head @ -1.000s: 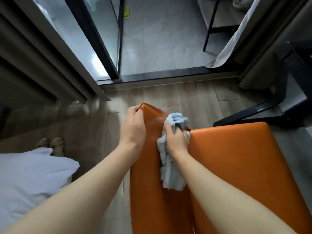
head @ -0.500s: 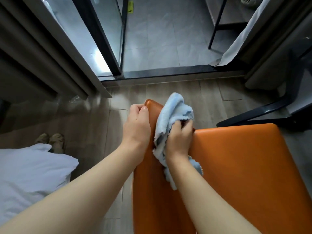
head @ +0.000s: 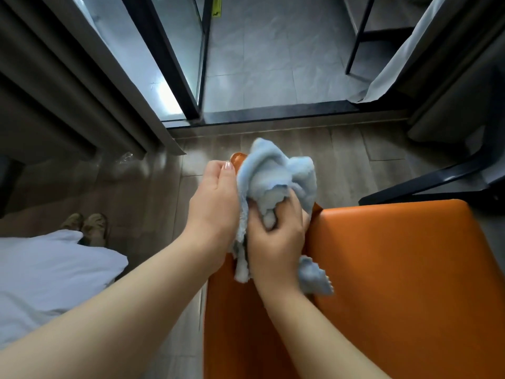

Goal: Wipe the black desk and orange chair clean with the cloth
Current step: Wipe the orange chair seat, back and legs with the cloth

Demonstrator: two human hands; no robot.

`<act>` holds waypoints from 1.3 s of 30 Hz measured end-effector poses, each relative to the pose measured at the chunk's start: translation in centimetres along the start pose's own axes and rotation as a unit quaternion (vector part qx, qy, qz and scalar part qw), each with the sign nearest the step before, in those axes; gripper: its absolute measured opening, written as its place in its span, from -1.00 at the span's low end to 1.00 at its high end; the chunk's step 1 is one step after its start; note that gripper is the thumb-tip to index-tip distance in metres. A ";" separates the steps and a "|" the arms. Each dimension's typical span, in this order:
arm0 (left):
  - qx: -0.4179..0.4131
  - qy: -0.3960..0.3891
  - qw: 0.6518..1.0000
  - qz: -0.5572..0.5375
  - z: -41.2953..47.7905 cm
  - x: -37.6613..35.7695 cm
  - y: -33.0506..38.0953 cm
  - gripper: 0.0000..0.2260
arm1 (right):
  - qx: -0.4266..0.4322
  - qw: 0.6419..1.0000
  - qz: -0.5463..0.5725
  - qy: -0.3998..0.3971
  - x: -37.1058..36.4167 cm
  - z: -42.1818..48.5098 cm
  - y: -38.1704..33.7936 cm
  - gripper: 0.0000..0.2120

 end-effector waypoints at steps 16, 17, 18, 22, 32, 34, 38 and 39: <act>0.005 -0.024 0.999 0.025 -0.4 0.2 0.6 -0.75 | -0.143 0.988 0.017 0.059 -0.3 5.9 6.6 -0.57; 0.003 -0.025 0.999 0.025 -0.4 0.2 0.6 -0.74 | -0.151 0.987 -0.035 0.036 0.1 6.4 7.6 -0.58; 0.001 -0.025 0.999 0.026 -0.5 0.2 0.6 -0.74 | -0.162 0.978 -0.132 -0.005 0.7 6.6 9.2 -0.59; 0.000 -0.021 1.000 0.015 -0.6 0.3 0.6 -0.73 | -0.292 0.852 -0.392 -0.189 4.6 4.1 16.4 -0.69; -0.002 -0.015 1.000 0.009 -0.5 0.2 0.6 -0.72 | -0.269 0.881 -0.326 -0.212 2.5 11.3 19.0 -0.61; -0.004 -0.017 1.000 0.010 -0.5 0.3 0.6 -0.72 | -0.277 0.812 -0.411 -0.308 4.2 8.7 20.2 -0.60; -0.001 -0.028 1.000 0.004 -0.6 0.2 0.6 -0.75 | -0.307 0.777 -0.385 -0.392 6.2 6.3 19.1 -0.87; -0.003 -0.026 1.000 0.006 -0.7 0.2 0.7 -0.75 | -0.297 0.788 -0.380 -0.382 6.0 7.2 18.1 -0.90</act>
Point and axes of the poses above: each hand's wrist, its own z-axis towards the middle knuckle, its own x-axis out of the back of the hand, y = z × x, the point moved 1 cm from there along z, towards the middle knuckle, and after that the axes turned 6 degrees about -x, right-handed, at the moved point
